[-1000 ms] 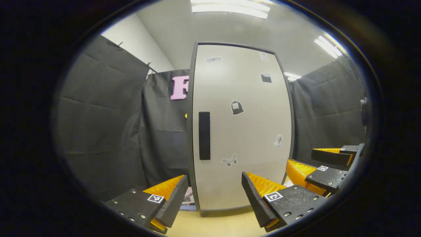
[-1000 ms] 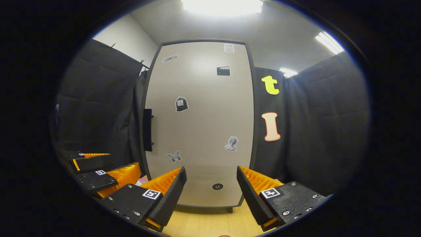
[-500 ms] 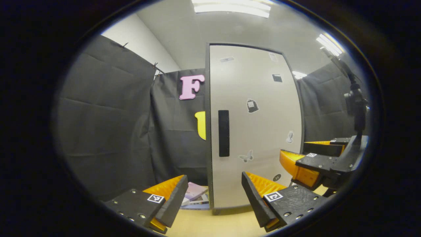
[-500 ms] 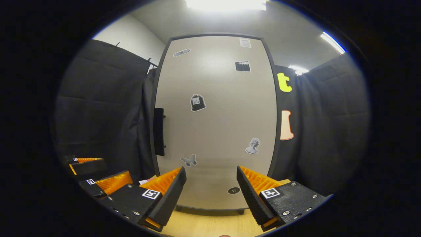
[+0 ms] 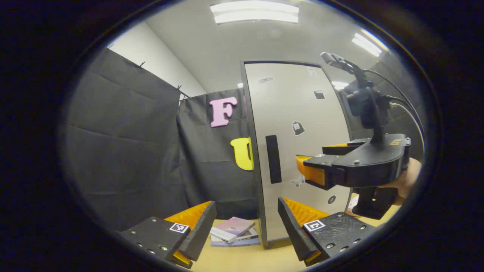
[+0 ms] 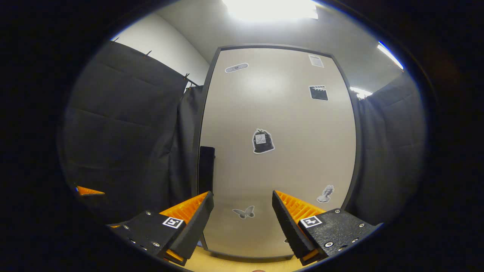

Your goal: Open the cabinet door with the right hand, grasp the bottle in the cabinet with the left hand and place it on the coaster, then close the cabinet door with the right hand.

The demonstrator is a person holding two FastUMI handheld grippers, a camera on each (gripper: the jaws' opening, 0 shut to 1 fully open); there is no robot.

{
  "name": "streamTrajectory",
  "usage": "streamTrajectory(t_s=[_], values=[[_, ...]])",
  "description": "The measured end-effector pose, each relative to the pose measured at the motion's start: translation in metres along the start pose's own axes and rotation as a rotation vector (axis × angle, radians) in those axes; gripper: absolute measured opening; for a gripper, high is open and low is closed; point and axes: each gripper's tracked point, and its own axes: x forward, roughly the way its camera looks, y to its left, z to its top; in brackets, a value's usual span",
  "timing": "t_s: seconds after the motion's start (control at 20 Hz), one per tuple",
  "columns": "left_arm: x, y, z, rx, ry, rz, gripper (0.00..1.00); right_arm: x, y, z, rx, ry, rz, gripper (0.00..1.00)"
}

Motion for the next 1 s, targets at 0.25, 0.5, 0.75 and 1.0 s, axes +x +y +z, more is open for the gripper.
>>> streamTrajectory(t_s=[0.25, 0.5, 0.75, 1.0], values=[[0.001, 0.002, 0.001, -0.034, -0.008, -0.043, 0.94, 0.035, 0.031, 0.005, 0.003, -0.003, 0.036, 0.96], [-0.005, 0.019, -0.018, -0.084, 0.018, -0.055, 0.94, 0.066, 0.057, -0.010, 0.010, 0.050, 0.076, 0.96], [-0.009, 0.024, -0.020, -0.105, 0.008, -0.068, 0.94, 0.079, 0.073, -0.019, 0.008, 0.087, 0.133, 0.83], [-0.023, 0.029, -0.019, -0.118, 0.009, -0.063, 0.93, 0.086, 0.064, -0.030, -0.011, 0.154, 0.078, 0.35]])
